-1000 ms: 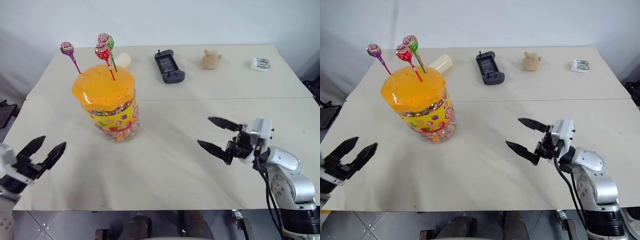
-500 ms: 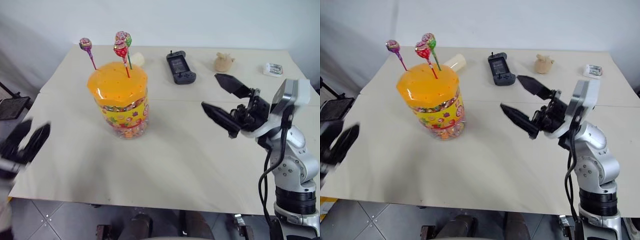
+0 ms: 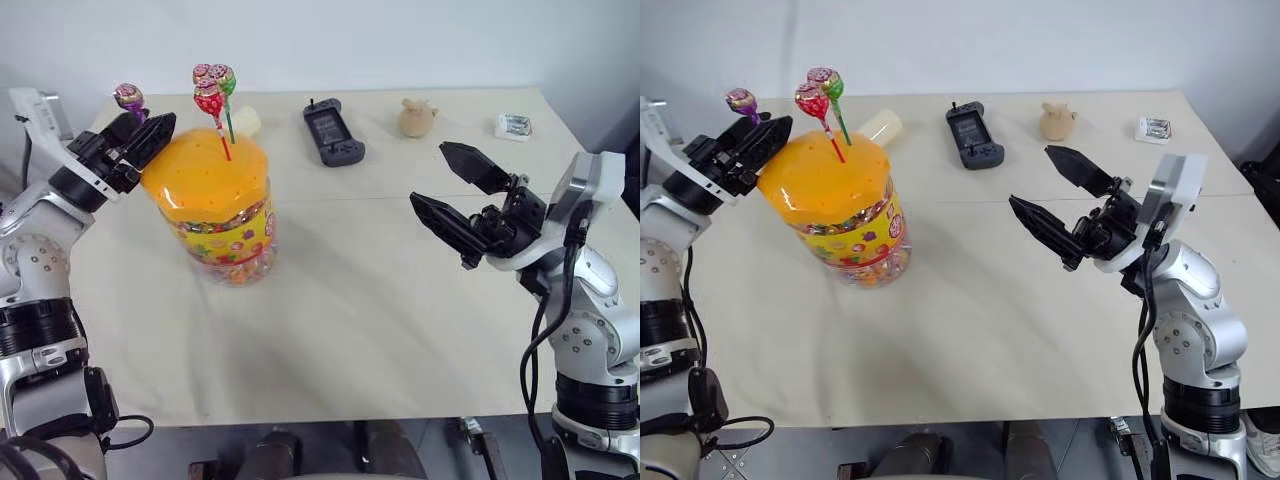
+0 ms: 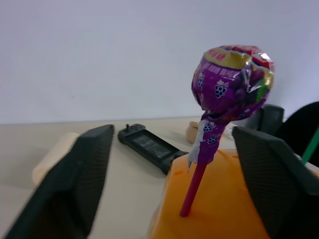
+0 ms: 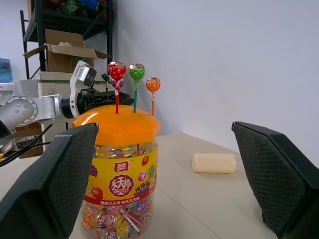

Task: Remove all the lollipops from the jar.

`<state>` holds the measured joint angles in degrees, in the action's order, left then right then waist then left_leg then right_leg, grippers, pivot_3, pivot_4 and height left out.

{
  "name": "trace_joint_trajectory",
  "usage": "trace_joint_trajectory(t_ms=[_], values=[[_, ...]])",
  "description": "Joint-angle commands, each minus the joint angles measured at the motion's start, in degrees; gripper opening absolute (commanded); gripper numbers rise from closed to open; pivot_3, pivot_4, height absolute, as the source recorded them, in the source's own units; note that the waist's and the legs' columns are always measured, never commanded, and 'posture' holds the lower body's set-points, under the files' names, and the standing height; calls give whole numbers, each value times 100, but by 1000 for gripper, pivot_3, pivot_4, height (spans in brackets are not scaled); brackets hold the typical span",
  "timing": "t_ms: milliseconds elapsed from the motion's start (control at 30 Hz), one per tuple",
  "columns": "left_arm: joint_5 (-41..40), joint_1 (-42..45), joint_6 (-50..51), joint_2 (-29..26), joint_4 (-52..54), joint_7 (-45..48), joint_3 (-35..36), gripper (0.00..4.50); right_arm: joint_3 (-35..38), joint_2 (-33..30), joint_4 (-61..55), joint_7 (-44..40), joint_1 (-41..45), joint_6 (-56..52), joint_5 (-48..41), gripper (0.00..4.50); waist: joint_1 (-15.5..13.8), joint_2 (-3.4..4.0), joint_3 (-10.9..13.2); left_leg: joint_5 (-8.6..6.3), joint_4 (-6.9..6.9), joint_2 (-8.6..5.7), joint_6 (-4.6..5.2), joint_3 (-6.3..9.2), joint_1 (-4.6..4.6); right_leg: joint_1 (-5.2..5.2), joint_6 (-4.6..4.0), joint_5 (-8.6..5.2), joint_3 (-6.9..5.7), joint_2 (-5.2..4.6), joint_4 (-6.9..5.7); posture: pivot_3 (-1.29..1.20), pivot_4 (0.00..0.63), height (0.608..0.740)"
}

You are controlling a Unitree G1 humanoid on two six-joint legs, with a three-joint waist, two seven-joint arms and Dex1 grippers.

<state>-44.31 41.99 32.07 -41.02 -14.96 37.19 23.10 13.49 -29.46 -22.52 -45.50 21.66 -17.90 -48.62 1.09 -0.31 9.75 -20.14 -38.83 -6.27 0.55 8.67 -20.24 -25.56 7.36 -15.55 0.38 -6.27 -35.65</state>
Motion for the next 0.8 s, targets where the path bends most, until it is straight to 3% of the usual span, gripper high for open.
trace_joint_trajectory(t_ms=[33, 300, 467, 567, 800], values=[[64, 140, 28, -34, -74, 178, 3, 2444, 156, 0, -278, 92, -51, 73, -81, 4500, -38, 0, 0, 0, -3, -1, 0, 0, 0, 0, 0, 0, 1, 0, -2, 0, 150, 740], [-231, 305, 160, -36, -86, 467, 288, 144, 145, 22, -220, 105, -91, 190, 33, 4500, -105, 0, 0, -1, -5, -1, -1, -1, -1, 0, 0, 0, 2, 0, -3, 0, 150, 740], [-1181, 550, 491, 74, -194, 241, 1249, 52, 91, 65, -86, 32, -3, 218, 70, 4500, -90, -2, 1, -1, -6, 1, -1, 1, -5, -2, 0, 0, 0, -1, -1, 0, 150, 740], [-1308, 222, 665, -294, -540, 31, 1884, 52, 39, 89, 30, -94, 77, 235, 86, 4500, -31, 1, 3, -2, -1, 4, -3, -3, -2, -4, 0, 0, 3, 0, -1, 0, 150, 740], [-87, -2497, 1010, -1633, -1270, -200, 2371, 52, -209, -88, 252, -796, 57, 398, 387, 4500, 103, 6, 5, -1, 42, 7, -4, -11, 15, -17, -5, -3, 24, 20, -5, 0, 150, 740]])
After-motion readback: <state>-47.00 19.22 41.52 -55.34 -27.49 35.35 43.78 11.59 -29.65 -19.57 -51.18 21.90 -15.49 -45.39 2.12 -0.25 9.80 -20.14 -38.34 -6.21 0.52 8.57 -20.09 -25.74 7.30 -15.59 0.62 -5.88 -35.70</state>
